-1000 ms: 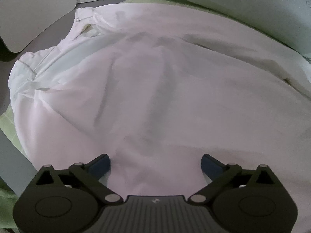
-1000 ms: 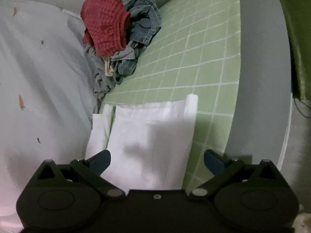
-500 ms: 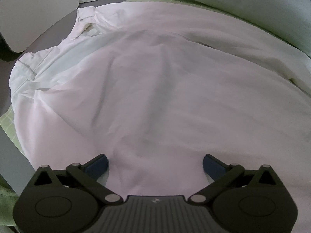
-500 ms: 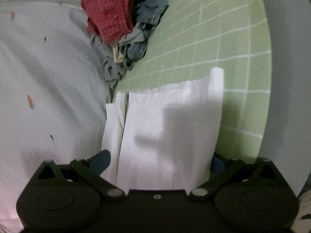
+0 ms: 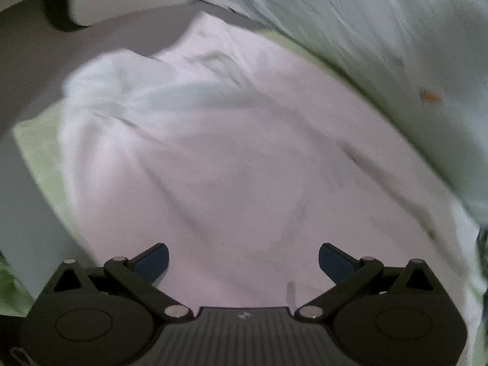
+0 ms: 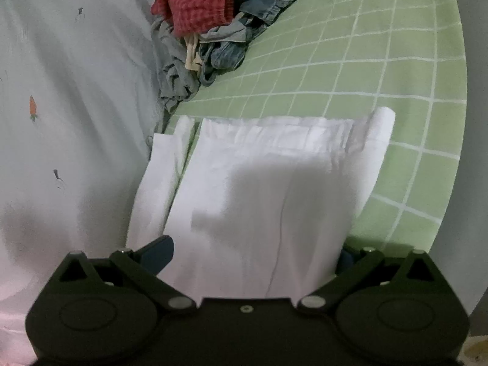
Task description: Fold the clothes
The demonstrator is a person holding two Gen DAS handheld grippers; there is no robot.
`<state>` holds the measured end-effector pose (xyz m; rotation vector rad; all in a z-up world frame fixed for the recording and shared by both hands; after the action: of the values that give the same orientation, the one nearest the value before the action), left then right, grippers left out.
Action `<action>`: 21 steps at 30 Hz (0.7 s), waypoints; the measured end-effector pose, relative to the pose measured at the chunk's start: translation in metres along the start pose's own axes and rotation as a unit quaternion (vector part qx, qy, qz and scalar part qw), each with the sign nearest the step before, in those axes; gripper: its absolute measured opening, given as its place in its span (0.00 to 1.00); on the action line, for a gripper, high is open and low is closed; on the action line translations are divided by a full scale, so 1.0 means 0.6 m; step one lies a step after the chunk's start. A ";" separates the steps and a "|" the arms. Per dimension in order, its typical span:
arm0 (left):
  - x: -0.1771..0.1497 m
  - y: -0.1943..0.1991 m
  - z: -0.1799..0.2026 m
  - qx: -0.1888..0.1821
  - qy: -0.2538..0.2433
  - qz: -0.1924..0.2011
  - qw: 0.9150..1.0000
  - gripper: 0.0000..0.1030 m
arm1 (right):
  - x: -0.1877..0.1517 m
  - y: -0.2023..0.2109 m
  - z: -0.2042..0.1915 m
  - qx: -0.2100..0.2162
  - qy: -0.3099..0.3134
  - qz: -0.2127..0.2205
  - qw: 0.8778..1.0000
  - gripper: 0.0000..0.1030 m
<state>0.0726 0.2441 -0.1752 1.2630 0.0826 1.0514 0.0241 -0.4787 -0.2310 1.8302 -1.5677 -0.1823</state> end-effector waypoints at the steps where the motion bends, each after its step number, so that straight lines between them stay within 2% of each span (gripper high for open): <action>1: 0.008 0.009 -0.019 -0.004 0.015 0.011 1.000 1.00 | -0.002 -0.001 -0.002 -0.005 -0.001 0.004 1.000 1.00; 4: 0.032 0.032 -0.075 -0.011 0.066 0.036 0.997 0.97 | -0.010 -0.001 -0.008 -0.016 0.000 0.018 1.000 1.00; 7: 0.060 0.043 -0.127 0.007 0.113 0.047 0.992 0.84 | -0.017 -0.001 -0.015 -0.026 0.004 0.032 0.999 1.00; 13: 0.103 0.023 -0.168 0.046 0.108 0.061 0.991 0.80 | -0.025 0.003 -0.012 -0.035 -0.053 0.068 0.996 1.00; 16: 0.116 0.003 -0.187 0.092 0.116 0.054 0.987 0.82 | -0.027 0.005 -0.010 -0.031 -0.075 0.079 0.994 1.00; 21: 0.133 -0.016 -0.191 0.100 0.114 0.068 0.986 0.87 | -0.026 0.002 -0.013 -0.036 -0.074 0.079 0.993 1.00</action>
<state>0.0566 0.3824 -0.1866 1.3385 0.2856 1.3299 0.0235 -0.4610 -0.2298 1.6612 -1.7771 -0.3043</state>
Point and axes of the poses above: each gripper's, at about its wrist camera, not at the fingertips, and y roughly against the way its jaws point, z to its right, x to its top, the point moved 3 cm from there along -y, roughly the way its jaws point, and after that the axes turned 2 degrees about y, right-handed, at the moved point
